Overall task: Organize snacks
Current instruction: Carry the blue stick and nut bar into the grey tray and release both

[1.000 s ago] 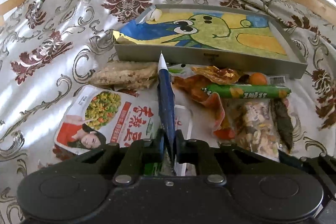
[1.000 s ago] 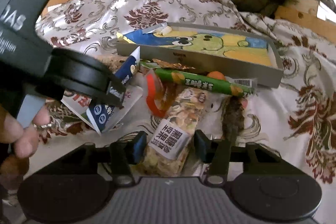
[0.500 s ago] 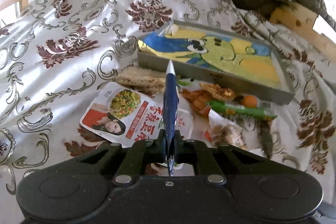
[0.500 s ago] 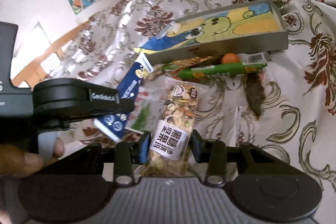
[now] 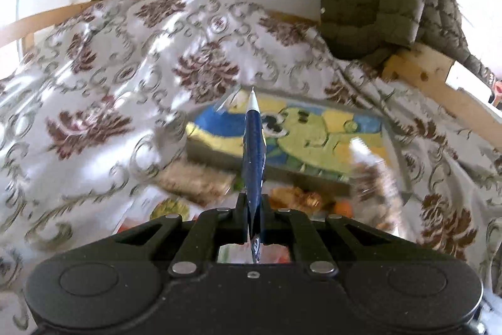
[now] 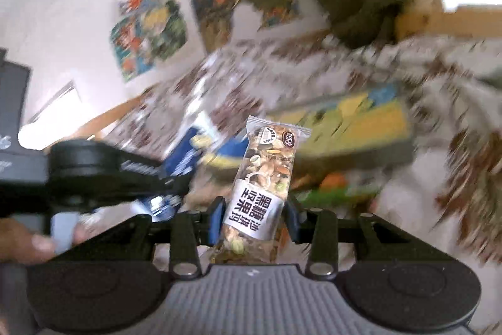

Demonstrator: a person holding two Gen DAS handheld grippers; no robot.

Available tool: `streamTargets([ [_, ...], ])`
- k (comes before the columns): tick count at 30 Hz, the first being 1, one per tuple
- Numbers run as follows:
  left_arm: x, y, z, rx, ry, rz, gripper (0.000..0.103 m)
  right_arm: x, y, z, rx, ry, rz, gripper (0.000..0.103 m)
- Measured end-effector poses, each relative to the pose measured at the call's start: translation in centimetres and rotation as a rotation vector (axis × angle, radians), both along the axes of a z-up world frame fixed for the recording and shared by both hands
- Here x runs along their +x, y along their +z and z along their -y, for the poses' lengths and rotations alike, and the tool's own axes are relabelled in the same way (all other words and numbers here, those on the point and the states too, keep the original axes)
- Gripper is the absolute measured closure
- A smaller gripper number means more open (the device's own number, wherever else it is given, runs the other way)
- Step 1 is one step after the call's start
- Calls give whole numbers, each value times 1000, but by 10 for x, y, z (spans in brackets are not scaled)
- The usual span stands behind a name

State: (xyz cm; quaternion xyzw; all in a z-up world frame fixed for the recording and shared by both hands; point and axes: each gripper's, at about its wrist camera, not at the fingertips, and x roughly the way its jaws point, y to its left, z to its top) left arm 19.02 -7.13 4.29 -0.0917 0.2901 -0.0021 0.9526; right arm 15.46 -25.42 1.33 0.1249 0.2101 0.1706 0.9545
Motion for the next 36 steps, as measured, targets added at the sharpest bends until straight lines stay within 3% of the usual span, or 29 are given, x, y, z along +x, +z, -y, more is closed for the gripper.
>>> streamTargets([
  [8,57,0,27,-37,-74,55,97,55,9,41,-41,-184,117,59],
  [15,124,-5,50,-82,-159,52,97,112,5,71,-35,-293,121,59],
  [24,173,-27,75,-162,-183,-38,97,142,-19,79,-76,-285,34,59],
  [27,177,-36,84,-137,-206,-95,97,142,-23,77,-100,-281,19,59],
  [36,176,-48,86,-138,-206,-132,97,163,-22,68,-119,-218,8,59],
])
